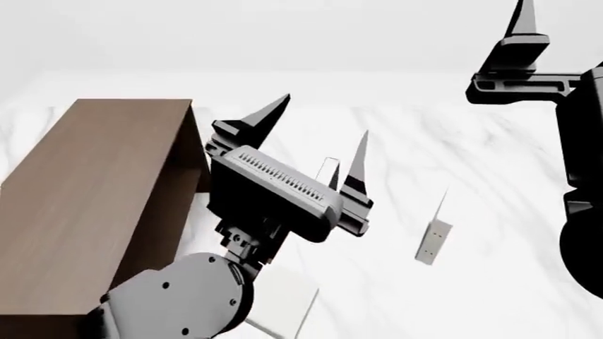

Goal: Pick up the book on the right and place it under the cabinet shelf.

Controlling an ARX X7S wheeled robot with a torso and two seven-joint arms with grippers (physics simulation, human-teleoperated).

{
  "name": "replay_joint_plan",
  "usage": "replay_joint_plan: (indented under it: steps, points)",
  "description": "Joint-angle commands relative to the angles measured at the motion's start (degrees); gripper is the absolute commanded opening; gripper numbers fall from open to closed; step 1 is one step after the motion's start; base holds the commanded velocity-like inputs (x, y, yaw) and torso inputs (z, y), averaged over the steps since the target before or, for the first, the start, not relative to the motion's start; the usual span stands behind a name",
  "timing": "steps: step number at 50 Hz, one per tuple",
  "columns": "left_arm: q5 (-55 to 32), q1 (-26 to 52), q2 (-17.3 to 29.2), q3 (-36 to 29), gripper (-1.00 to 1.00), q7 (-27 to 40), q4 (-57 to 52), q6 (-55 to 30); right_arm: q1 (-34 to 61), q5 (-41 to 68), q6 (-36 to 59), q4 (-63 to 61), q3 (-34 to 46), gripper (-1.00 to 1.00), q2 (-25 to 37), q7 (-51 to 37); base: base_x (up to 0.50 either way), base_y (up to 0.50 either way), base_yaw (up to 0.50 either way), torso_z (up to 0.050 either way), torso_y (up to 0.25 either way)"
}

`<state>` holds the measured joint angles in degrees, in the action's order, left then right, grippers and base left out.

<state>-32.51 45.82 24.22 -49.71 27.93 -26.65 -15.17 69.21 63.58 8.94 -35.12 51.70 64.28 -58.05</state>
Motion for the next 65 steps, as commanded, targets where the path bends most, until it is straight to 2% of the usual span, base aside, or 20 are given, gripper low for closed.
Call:
replay_joint_plan:
  steps: [1, 20, 33, 40, 52, 65]
  points:
    - [2.31, -3.19, -2.57, -2.45, 1.0, -0.99, 2.89, 3.88, 0.03, 0.06, 0.2, 0.54, -0.16, 1.0, -0.2, 0.14, 0.0, 0.0, 0.0, -0.016, -0.209]
    - [4.11, -4.13, -3.76, -4.51, 1.0, 0.39, -0.3, 3.95, 0.22, -0.41, 0.97, 1.35, 0.11, 1.0, -1.43, 1.15, 0.0, 0.0, 0.0, -0.018, -0.204]
    - [5.24, -5.99, -5.2, -6.54, 1.0, -0.79, 2.0, 6.35, 0.49, -0.54, 1.51, 1.9, 0.0, 1.0, -1.66, 1.45, 0.0, 0.0, 0.0, -0.019, -0.189]
    - [9.77, -6.48, -6.37, -9.51, 1.0, -0.29, 3.85, 6.56, 0.26, -0.66, 1.34, 2.61, -0.03, 1.0, -1.92, 1.77, 0.0, 0.0, 0.0, -0.019, -0.188]
    - [7.47, -8.55, -8.42, -9.75, 1.0, -3.85, 10.33, 12.03, -0.48, -1.14, 0.96, 3.48, 0.15, 1.0, -2.51, 2.15, 0.0, 0.0, 0.0, -0.019, -0.178]
    - [7.16, -8.8, -10.28, -10.53, 1.0, -5.66, 13.32, 14.12, -1.3, -1.6, 0.74, 4.65, 0.62, 1.0, -3.51, 2.87, 0.0, 0.0, 0.0, -0.016, -0.142]
